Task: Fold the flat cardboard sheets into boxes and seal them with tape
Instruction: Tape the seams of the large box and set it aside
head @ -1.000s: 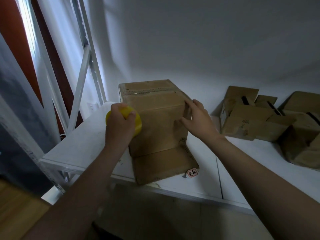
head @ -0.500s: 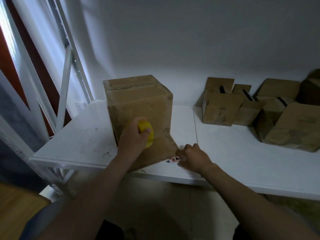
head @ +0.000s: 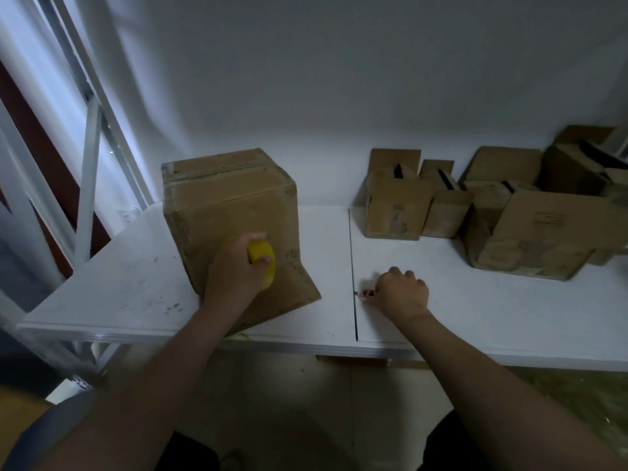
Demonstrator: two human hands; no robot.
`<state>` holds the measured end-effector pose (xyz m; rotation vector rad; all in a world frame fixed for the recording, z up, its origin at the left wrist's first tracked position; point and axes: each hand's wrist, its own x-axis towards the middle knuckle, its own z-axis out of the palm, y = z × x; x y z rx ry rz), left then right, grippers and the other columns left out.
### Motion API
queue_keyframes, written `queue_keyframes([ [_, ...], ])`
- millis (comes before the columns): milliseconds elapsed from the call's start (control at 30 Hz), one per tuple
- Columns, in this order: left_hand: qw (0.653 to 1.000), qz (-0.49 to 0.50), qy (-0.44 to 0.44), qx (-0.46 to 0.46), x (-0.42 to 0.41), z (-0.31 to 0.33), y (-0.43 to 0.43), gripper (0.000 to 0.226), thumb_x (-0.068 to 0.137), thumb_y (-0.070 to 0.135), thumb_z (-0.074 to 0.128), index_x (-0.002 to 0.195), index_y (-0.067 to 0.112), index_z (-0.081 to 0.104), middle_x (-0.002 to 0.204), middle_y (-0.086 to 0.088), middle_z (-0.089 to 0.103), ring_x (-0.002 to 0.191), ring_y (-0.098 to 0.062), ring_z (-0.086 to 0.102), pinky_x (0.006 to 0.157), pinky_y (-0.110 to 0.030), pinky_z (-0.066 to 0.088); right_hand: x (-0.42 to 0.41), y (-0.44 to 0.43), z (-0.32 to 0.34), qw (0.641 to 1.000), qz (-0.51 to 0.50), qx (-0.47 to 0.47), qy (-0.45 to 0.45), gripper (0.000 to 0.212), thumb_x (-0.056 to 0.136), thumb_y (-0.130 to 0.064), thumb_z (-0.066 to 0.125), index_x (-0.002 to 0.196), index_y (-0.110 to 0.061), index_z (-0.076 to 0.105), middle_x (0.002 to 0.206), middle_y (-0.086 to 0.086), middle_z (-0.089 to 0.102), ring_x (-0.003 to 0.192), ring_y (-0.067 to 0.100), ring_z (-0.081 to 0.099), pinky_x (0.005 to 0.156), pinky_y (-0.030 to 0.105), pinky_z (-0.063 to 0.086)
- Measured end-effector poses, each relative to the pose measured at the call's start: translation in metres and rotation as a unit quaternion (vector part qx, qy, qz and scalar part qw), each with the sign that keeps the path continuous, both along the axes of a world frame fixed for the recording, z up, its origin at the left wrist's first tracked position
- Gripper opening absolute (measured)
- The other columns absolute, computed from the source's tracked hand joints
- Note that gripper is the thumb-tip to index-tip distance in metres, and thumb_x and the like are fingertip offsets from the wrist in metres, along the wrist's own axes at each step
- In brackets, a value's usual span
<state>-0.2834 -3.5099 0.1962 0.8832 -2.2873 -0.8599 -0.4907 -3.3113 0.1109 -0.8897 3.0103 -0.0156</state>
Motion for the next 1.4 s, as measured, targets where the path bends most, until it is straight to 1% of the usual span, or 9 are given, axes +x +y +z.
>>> queue_keyframes([
  [167,1.0,0.024,0.013,0.016,0.004,0.016,-0.002,0.041,0.098,0.029,0.062,0.138,0.03,0.053,0.143,0.0,0.055,0.12,-0.028,0.056,0.095,-0.043,0.05,-0.002,-0.007,0.036,0.995,0.024,-0.087,-0.045,0.074,0.087,-0.058,0.068,0.152,-0.036,0.04,0.143,0.0,0.055,0.127,0.028,0.053,0.099,0.041,0.048],
  [467,0.996,0.073,0.046,-0.018,0.022,0.055,-0.027,0.043,0.097,0.03,0.063,0.138,0.028,0.055,0.115,-0.005,0.064,0.101,-0.025,0.059,0.079,-0.032,0.044,0.02,-0.09,0.125,0.915,0.144,-0.336,-0.173,0.072,0.089,-0.047,0.073,0.153,-0.031,0.043,0.154,-0.003,0.047,0.137,0.023,0.049,0.112,0.042,0.042],
  [667,0.994,0.092,0.054,0.005,0.027,0.064,-0.042,0.04,0.096,0.03,0.064,0.134,0.026,0.057,0.101,0.002,0.057,0.102,-0.026,0.06,0.079,-0.031,0.043,0.028,-0.145,0.152,0.899,0.208,-0.309,-0.231,0.073,0.096,-0.025,0.065,0.158,-0.03,0.028,0.134,-0.009,0.05,0.119,0.016,0.052,0.093,0.028,0.042],
  [800,0.991,0.111,0.065,0.047,0.036,0.061,-0.05,0.041,0.098,0.034,0.061,0.136,0.024,0.054,0.108,0.005,0.055,0.1,-0.021,0.056,0.085,-0.033,0.047,0.022,-0.174,0.133,0.899,0.187,-0.313,-0.244,0.086,0.064,-0.053,0.056,0.148,-0.041,0.041,0.121,0.011,0.058,0.089,0.025,0.064,0.081,0.035,0.057],
  [867,0.988,0.119,0.07,0.069,0.042,0.06,-0.052,0.041,0.099,0.033,0.059,0.138,0.023,0.051,0.11,0.003,0.058,0.101,-0.023,0.058,0.089,-0.038,0.05,0.029,-0.176,0.131,0.903,0.178,-0.314,-0.232,0.079,0.069,-0.048,0.053,0.147,-0.038,0.046,0.117,0.013,0.057,0.08,0.026,0.061,0.079,0.037,0.057],
  [967,0.985,0.134,0.076,0.082,0.059,0.058,-0.053,0.044,0.098,0.03,0.058,0.14,0.022,0.046,0.112,-0.002,0.059,0.107,-0.03,0.061,0.092,-0.044,0.052,0.065,-0.169,0.141,0.912,0.158,-0.327,-0.189,0.054,0.092,-0.027,0.057,0.146,-0.03,0.053,0.121,0.001,0.06,0.09,0.019,0.059,0.084,0.031,0.051],
  [1100,0.979,0.184,0.075,0.053,0.088,0.057,-0.053,0.042,0.101,0.029,0.052,0.141,0.019,0.044,0.111,-0.002,0.055,0.108,-0.03,0.057,0.094,-0.048,0.049,0.122,-0.167,0.138,0.908,0.222,-0.312,-0.171,0.035,0.095,-0.032,0.057,0.127,-0.041,0.068,0.128,-0.011,0.067,0.112,0.013,0.062,0.097,0.031,0.051],
  [1233,0.972,0.229,0.032,0.046,0.111,0.06,-0.06,0.054,0.101,0.038,0.052,0.148,0.018,0.037,0.131,-0.009,0.055,0.121,-0.034,0.053,0.101,-0.055,0.045,0.14,-0.18,0.157,0.891,0.282,-0.327,-0.14,0.03,0.093,-0.034,0.054,0.114,-0.041,0.075,0.108,-0.011,0.075,0.076,0.008,0.067,0.079,0.033,0.059],
  [1400,0.964,0.241,-0.014,0.108,0.11,0.077,-0.066,0.093,0.085,0.051,0.074,0.154,0.016,0.022,0.15,-0.012,0.039,0.137,-0.039,0.04,0.108,-0.056,0.035,0.098,-0.22,0.152,0.913,0.274,-0.29,-0.082,0.035,0.097,-0.034,0.051,0.126,-0.035,0.069,0.134,0.002,0.06,0.124,0.029,0.053,0.109,0.043,0.043],
])
